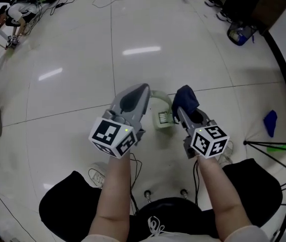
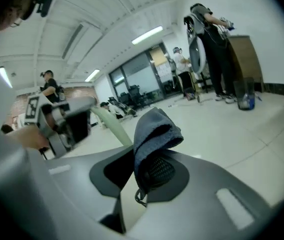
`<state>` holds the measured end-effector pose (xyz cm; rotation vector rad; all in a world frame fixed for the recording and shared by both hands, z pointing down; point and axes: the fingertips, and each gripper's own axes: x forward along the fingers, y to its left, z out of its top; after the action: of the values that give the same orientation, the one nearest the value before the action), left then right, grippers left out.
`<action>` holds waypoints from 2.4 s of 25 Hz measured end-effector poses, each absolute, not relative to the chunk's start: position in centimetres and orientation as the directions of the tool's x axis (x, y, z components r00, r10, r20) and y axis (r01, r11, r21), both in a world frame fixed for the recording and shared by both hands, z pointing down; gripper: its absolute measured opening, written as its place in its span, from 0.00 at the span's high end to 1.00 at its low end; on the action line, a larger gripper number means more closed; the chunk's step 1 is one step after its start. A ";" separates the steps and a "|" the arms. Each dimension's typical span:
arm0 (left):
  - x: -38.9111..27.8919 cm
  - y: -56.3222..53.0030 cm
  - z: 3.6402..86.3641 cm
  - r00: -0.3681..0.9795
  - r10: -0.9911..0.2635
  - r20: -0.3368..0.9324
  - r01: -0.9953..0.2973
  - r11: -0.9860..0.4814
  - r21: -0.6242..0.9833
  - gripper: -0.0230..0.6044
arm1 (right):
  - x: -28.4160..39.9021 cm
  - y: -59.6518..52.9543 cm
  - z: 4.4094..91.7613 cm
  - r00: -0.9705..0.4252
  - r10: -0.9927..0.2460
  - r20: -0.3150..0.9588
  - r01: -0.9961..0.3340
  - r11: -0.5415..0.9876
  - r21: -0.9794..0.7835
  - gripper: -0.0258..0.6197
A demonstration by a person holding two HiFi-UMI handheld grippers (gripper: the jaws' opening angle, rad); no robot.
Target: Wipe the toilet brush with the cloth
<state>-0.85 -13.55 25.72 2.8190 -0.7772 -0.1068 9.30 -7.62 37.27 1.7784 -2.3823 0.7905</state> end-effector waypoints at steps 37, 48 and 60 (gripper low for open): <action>0.1 -13.1 25.5 0.874 -0.484 -0.041 -0.463 -0.856 0.231 0.95 | 3.5 -9.2 39.0 -0.423 -0.844 0.331 -0.695 0.067 -0.716 0.86; 0.2 -13.6 25.4 0.866 -0.498 -0.047 -0.475 -0.848 0.235 0.95 | 5.2 -8.4 48.3 -0.372 -0.793 0.482 -0.685 -0.116 -0.719 0.86; 0.0 -13.8 25.4 0.862 -0.504 -0.053 -0.478 -0.843 0.247 0.95 | 4.7 -7.1 53.5 -0.377 -0.752 0.540 -0.644 -0.206 -0.737 0.86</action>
<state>0.03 -13.75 25.35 2.8109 -0.7517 -0.1705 4.70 -7.14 53.49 1.8041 -2.0388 1.7593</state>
